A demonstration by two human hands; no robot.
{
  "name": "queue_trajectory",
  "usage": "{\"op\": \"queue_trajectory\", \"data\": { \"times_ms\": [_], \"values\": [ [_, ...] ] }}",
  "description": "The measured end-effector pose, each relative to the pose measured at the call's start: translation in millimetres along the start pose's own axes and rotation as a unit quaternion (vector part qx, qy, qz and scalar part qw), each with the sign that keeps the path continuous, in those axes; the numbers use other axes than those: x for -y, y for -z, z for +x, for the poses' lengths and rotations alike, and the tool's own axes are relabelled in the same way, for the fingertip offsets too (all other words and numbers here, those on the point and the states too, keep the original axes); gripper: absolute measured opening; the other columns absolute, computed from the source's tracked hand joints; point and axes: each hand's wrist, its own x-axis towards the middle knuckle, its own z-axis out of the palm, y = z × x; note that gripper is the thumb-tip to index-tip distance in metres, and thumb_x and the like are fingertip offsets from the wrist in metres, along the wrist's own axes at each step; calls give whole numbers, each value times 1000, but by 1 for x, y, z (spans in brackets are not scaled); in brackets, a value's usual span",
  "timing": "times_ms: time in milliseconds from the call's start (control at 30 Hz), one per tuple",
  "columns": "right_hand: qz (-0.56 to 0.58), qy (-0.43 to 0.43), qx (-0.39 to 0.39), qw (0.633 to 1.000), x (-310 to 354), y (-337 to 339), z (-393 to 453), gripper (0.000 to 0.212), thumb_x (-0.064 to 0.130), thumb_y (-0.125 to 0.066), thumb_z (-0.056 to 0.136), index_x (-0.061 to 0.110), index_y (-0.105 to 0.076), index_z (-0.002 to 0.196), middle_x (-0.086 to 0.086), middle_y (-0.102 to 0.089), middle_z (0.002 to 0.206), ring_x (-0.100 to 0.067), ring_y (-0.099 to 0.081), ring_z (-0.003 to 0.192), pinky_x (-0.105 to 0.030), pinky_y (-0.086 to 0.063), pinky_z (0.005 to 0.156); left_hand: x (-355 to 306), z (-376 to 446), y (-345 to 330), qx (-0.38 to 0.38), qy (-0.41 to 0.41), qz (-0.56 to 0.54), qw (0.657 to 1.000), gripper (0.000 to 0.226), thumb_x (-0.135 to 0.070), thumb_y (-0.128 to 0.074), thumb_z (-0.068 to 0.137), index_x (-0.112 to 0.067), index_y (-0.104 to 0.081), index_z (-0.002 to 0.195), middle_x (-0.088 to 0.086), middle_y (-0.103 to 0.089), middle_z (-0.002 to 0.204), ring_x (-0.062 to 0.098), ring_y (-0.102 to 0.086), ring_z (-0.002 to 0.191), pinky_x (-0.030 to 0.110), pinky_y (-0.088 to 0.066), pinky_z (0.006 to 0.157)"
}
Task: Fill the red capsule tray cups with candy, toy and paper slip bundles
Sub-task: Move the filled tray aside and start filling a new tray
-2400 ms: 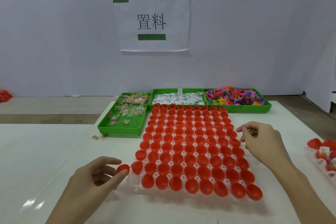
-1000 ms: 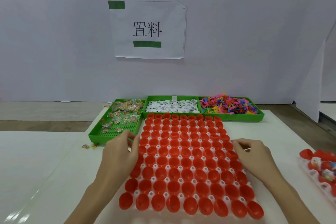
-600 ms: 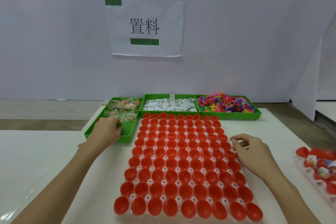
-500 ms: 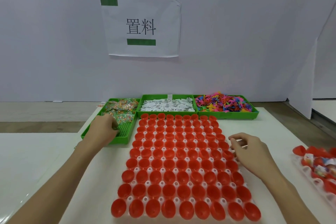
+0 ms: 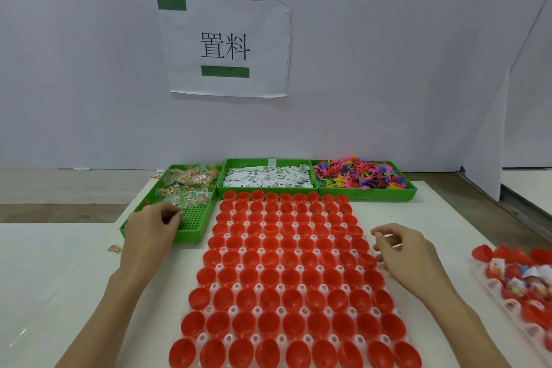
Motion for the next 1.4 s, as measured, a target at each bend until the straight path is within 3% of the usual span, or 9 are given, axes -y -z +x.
{"op": "queue_trajectory", "data": {
  "times_ms": [100, 267, 467, 533, 633, 767, 1000, 1233, 1400],
  "values": [
    [-1, 14, -26, 1000, -1, -1, 0, 16, 15, -56, 100, 23, -71, 101, 1, -73, 89, -16, -69, 82, -38, -57, 79, 2, -3, -4, -26, -7, -19, 999, 6, -3, -74, 88, -7, -79, 90, 7, -76, 82, 16, -60, 73, 31, -45, 70],
    [1, 78, -94, 992, 15, -7, -2, 19, 11, -57, 101, 24, -70, 104, 5, -70, 99, 0, -62, 86, -12, -42, 67, 9, -4, -7, -10, -86, 13, 996, 21, -13, -69, 95, -7, -73, 76, 3, -66, 63, 20, -57, 57, 35, -43, 53],
    [-50, 181, -29, 982, 74, -27, 41, 15, 14, -63, 98, 24, -73, 105, 15, -70, 95, 11, -58, 78, 0, -42, 63, 6, 1, -5, 32, -127, 66, 989, 35, -13, -70, 94, -6, -66, 60, 2, -53, 55, 22, -48, 56, 33, -31, 52],
    [-93, 202, 3, 975, 94, -42, 70, 18, 12, -62, 99, 18, -74, 112, 5, -73, 103, 8, -59, 79, -2, -41, 71, 4, 1, -5, 38, -125, 60, 990, 31, -10, -71, 93, -2, -69, 63, 5, -56, 58, 24, -50, 55, 33, -35, 52],
    [-162, 212, 58, 962, 112, -64, 109, 24, 6, -58, 100, 15, -74, 117, -11, -73, 117, -22, -70, 98, -29, -52, 90, 1, -1, -5, 42, -120, 44, 991, 32, -10, -71, 94, -1, -70, 63, 7, -56, 60, 25, -51, 55, 35, -40, 53],
    [-254, 227, 112, 933, 114, -92, 144, 29, -2, -59, 98, 9, -72, 122, -16, -69, 126, -29, -67, 113, -38, -52, 101, -4, -5, -6, 48, -123, 17, 991, 40, -11, -69, 95, 0, -65, 56, 6, -58, 62, 23, -52, 56, 38, -45, 56],
    [-336, 234, 102, 907, 112, -115, 156, 23, -15, -58, 87, -2, -76, 94, -20, -74, 97, -35, -72, 92, -46, -60, 83, -14, -12, -6, 51, -145, 30, 988, 35, -7, -67, 96, 4, -67, 63, 10, -60, 71, 26, -53, 57, 39, -45, 56],
    [-341, 233, 120, 903, 111, -110, 162, 24, 3, -61, 96, 8, -73, 115, -14, -71, 119, -32, -67, 109, -45, -54, 96, -15, -9, 5, -14, -155, 46, 987, 13, -9, -81, 85, 2, -75, 82, 14, -70, 74, 34, -65, 61, 45, -56, 56],
    [-352, 226, 173, 892, 122, -109, 168, 13, 0, -71, 89, 4, -78, 98, -12, -76, 104, -27, -72, 97, -41, -59, 89, -10, -11, 1, -7, -141, 18, 990, 22, 6, -81, 80, 5, -76, 102, 21, -75, 90, 39, -72, 75, 52, -61, 69]
  ]
}}
